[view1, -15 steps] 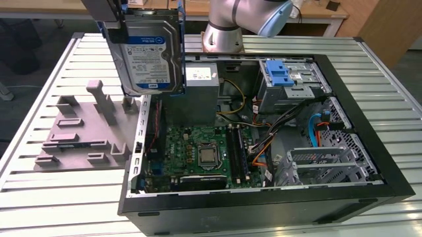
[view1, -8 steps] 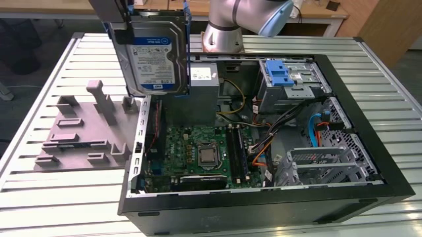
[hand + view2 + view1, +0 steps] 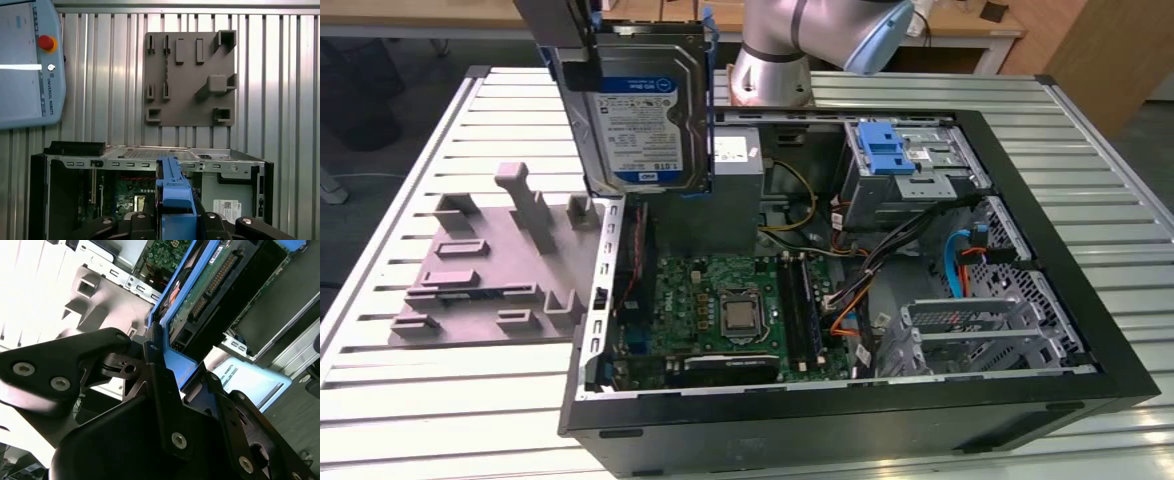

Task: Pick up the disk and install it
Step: 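Pick up the disk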

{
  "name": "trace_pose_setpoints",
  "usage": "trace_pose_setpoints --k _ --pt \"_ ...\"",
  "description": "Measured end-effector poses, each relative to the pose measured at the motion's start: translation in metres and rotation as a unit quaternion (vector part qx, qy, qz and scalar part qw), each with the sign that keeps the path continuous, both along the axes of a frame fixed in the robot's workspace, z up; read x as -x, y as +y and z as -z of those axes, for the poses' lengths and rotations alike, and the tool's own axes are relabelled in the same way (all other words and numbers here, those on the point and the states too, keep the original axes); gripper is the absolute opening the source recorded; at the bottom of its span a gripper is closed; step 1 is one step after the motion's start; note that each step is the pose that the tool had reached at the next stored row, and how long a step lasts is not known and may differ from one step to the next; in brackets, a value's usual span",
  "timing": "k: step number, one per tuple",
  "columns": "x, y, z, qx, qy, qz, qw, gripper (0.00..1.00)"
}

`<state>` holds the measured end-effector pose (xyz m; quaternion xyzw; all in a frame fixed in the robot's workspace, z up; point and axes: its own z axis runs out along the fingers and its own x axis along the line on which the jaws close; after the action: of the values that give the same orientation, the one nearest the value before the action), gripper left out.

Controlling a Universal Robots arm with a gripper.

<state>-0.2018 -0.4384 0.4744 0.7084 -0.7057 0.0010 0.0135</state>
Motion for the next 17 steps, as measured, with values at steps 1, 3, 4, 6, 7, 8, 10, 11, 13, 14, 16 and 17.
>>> trace_pose_setpoints --k 1,3,4,6,7,8,10,11,13,14,16,17 --pt "-0.0009 -0.0001 0.0001 0.0000 0.0000 0.000 1.0000 0.36" --pt "-0.0026 -0.0003 0.0002 0.0000 0.0000 0.000 1.0000 0.36" --pt "-0.0033 -0.0003 0.0004 0.0000 0.0000 0.000 1.0000 0.36" --pt "-0.0048 -0.0005 0.0005 0.0000 0.0000 0.000 1.0000 0.36" --pt "-0.0055 -0.0005 0.0006 0.0000 0.0000 0.000 1.0000 0.36" --pt "-0.0062 -0.0006 0.0007 0.0000 0.0000 0.000 1.0000 0.36" --pt "-0.0076 -0.0007 0.0009 0.0000 0.0000 0.000 1.0000 0.36" --pt "-0.0084 -0.0008 0.0010 0.0000 0.0000 0.000 1.0000 0.36" --pt "-0.0099 -0.0010 0.0012 0.0000 0.0000 0.000 1.0000 0.36" --pt "-0.0107 -0.0011 0.0012 0.0000 0.0000 0.000 1.0000 0.36" --pt "-0.0122 -0.0013 0.0014 0.0000 0.0000 0.000 1.0000 0.36" --pt "-0.0129 -0.0014 0.0015 0.0000 0.0000 0.000 1.0000 0.36"
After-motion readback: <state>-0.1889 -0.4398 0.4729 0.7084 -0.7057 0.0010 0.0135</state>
